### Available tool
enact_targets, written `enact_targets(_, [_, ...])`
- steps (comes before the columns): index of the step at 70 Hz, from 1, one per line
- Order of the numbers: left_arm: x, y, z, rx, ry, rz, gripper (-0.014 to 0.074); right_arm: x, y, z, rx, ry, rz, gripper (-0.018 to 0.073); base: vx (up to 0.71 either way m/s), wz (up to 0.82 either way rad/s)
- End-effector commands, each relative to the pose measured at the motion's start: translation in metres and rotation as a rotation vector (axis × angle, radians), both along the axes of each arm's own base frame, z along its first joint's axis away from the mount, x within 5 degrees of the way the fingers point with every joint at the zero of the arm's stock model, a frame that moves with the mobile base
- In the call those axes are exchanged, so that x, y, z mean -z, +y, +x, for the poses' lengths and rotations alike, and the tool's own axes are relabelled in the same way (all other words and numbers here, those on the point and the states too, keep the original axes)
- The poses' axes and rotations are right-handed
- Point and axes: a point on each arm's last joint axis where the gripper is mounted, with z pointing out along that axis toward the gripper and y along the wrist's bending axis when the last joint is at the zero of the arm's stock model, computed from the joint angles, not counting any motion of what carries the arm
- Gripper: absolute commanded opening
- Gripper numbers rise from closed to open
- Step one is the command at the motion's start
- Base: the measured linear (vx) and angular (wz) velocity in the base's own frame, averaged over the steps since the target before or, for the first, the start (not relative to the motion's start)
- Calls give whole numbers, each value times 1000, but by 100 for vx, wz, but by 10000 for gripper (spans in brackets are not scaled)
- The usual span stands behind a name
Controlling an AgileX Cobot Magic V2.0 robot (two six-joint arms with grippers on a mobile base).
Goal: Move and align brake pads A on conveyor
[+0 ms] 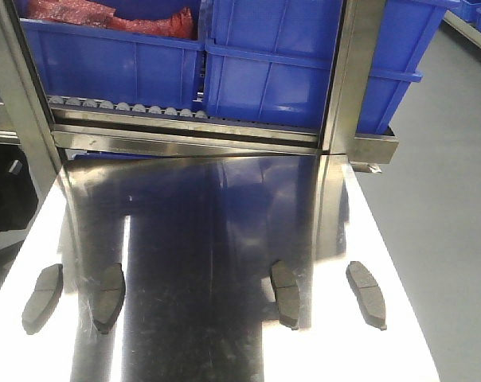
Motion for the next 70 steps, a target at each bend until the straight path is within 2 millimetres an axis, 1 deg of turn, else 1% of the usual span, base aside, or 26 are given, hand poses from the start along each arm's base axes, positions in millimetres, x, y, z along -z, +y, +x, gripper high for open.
enact_targets(1, [-31, 0, -4, -2, -168, 29, -6, -5, 0, -1, 4, -79, -13, -3, 0, 0])
enact_targets(5, [-51, 0, -7, -5, -173, 71, -6, -5, 0, -1, 4, -79, -13, -3, 0, 0])
enact_targets(8, [-64, 0, -7, -8, -143, 98, -6, -5, 0, -1, 4, -79, -13, -3, 0, 0])
enact_targets(9, [-71, 0, -7, -10, -139, 107, -6, -5, 0, -1, 4, -79, -13, -3, 0, 0])
enact_targets(11, [-78, 1, -6, -11, -97, 110, -6, -5, 0, -1, 4, -79, -13, -3, 0, 0])
enact_targets(15, [-91, 1, 0, -11, -14, 101, -6, -5, 0, -1, 4, -79, -13, -3, 0, 0])
enact_targets(16, [-96, 2, 1, -11, -4, 98, -6, -5, 0, -1, 4, -79, -13, -3, 0, 0])
enact_targets(23, [-111, 3, 17, -9, 128, 86, -6, -5, 0, -1, 4, -79, -13, -3, 0, 0])
enact_targets(27, [-115, 4, 27, -8, 187, 81, -6, -5, 0, -1, 4, -79, -13, -3, 0, 0])
enact_targets(35, [-114, 6, 42, -4, 259, 74, -6, -5, 0, -1, 4, -79, -13, -3, 0, 0])
enact_targets(43, [-112, 6, 45, -3, 273, 73, 20, -5, 0, -1, 4, -79, -13, -3, 0, 0])
enact_targets(48, [-112, 6, 45, -3, 272, 73, 78, -5, 0, -1, 4, -79, -13, -3, 0, 0])
enact_targets(50, [-112, 6, 45, -3, 272, 73, 123, -5, 0, -1, 4, -79, -13, -3, 0, 0])
enact_targets(54, [-112, 6, 45, -3, 272, 73, 245, -5, 0, -1, 4, -79, -13, -3, 0, 0])
enact_targets(55, [-112, 6, 45, -4, 273, 72, 259, -5, 0, -1, 4, -79, -13, -3, 0, 0])
enact_targets(56, [-112, 6, 45, -4, 275, 72, 302, -5, 0, -1, 4, -79, -13, -3, 0, 0])
enact_targets(59, [-112, 6, 45, -3, 277, 68, 391, -5, 0, -1, 4, -79, -13, -3, 0, 0])
enact_targets(60, [-112, 6, 45, -2, 277, 64, 435, -5, 0, -1, 4, -79, -13, -3, 0, 0])
enact_targets(66, [-112, 4, 45, 5, 274, 33, 603, -5, 0, -1, 4, -79, -13, -3, 0, 0])
enact_targets(70, [-112, 4, 45, 8, 274, 20, 680, -5, 0, -1, 4, -79, -13, -3, 0, 0])
